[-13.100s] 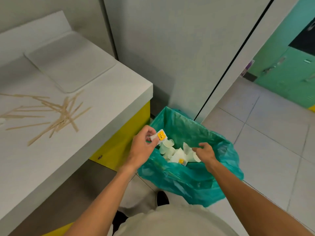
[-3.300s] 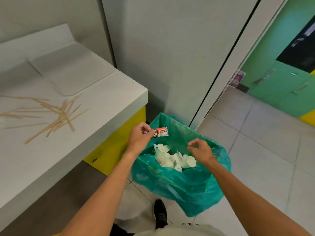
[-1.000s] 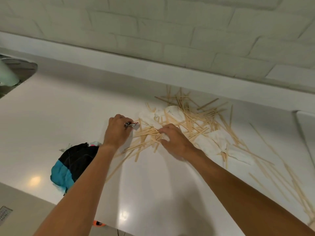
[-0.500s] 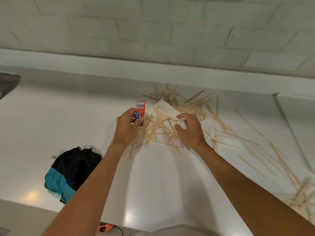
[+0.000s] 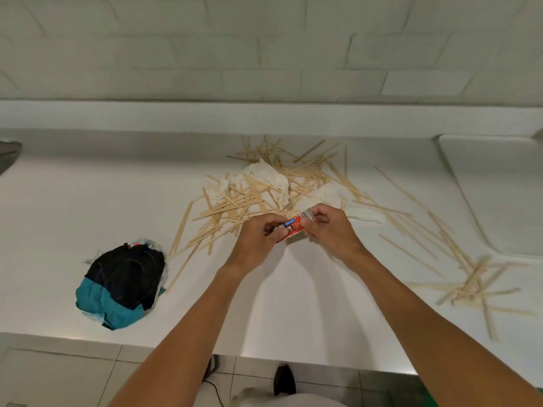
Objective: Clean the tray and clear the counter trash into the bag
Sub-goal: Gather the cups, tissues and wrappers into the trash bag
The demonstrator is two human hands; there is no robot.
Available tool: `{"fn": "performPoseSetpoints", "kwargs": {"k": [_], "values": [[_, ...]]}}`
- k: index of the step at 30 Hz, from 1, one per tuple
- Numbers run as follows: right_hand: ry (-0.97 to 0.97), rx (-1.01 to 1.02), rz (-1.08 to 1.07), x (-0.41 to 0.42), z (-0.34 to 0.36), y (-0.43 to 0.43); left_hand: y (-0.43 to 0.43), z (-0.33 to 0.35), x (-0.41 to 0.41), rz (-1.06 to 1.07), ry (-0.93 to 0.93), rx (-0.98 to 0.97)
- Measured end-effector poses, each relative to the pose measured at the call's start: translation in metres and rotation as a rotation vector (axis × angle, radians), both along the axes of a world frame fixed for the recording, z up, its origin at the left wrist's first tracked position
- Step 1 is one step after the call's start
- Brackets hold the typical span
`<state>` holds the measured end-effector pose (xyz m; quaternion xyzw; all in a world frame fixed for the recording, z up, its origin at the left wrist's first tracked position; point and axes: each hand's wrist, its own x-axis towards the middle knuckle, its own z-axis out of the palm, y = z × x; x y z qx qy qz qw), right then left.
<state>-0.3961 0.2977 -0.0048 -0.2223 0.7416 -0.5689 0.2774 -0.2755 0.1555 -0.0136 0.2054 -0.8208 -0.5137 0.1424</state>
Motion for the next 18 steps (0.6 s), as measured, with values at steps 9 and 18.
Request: {"fn": "performPoseSetpoints", "kwargs": {"k": [9, 18], "values": [[-0.085, -0.056, -0.165, 0.013, 0.011, 0.075, 0.048, -0.001, -0.022, -0.036, 0.013, 0.127], [-0.087, -0.255, -0.680, 0.003, 0.034, 0.259, 0.199, 0.005, -0.077, -0.300, 0.002, 0.082]]}}
